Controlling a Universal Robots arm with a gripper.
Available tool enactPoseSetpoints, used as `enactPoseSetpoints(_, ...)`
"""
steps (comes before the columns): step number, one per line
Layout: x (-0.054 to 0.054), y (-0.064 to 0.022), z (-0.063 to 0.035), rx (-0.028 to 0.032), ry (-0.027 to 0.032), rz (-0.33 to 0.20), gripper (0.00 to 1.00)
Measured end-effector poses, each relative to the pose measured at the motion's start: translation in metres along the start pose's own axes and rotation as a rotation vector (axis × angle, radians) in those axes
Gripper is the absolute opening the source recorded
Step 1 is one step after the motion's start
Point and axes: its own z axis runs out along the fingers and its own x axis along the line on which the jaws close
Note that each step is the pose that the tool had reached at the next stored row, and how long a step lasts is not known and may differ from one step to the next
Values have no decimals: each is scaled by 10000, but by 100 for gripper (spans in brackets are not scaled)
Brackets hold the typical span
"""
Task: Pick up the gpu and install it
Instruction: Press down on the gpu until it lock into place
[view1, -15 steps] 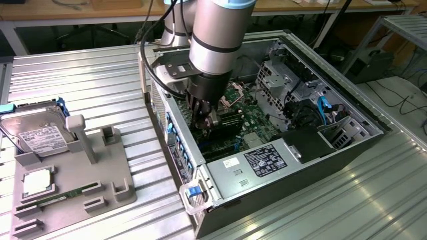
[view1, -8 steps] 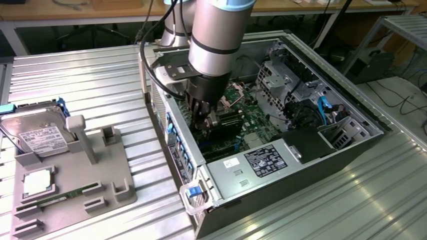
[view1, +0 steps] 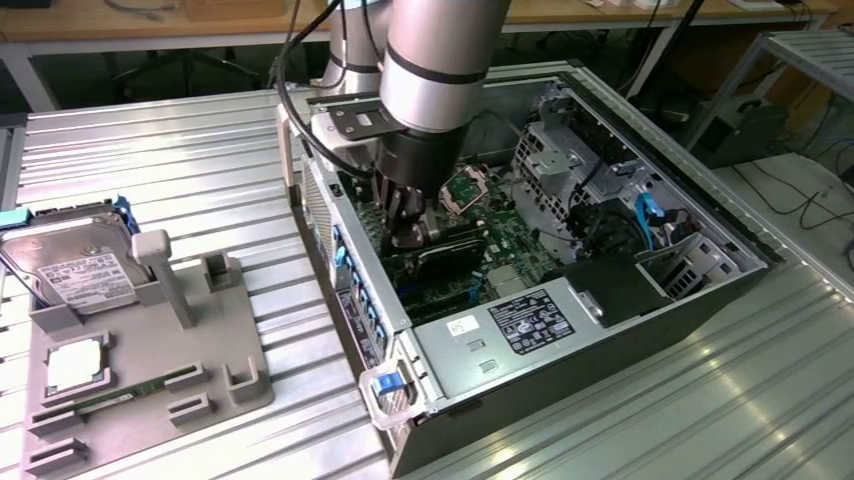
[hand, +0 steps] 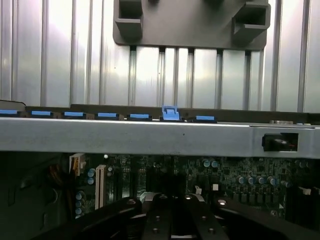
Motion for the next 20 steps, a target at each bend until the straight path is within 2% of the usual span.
enactPoseSetpoints(5, -7, 3, -83, -3, 8, 1, 11)
enactPoseSetpoints(10, -10, 61, -79, -34, 6, 1, 11)
enactPoseSetpoints(13, -13, 111, -75, -104, 5, 3, 11)
enactPoseSetpoints(15, -18, 146, -74, -174, 19, 4, 11)
enactPoseSetpoints(20, -22, 153, -65, -298, 16, 5, 11)
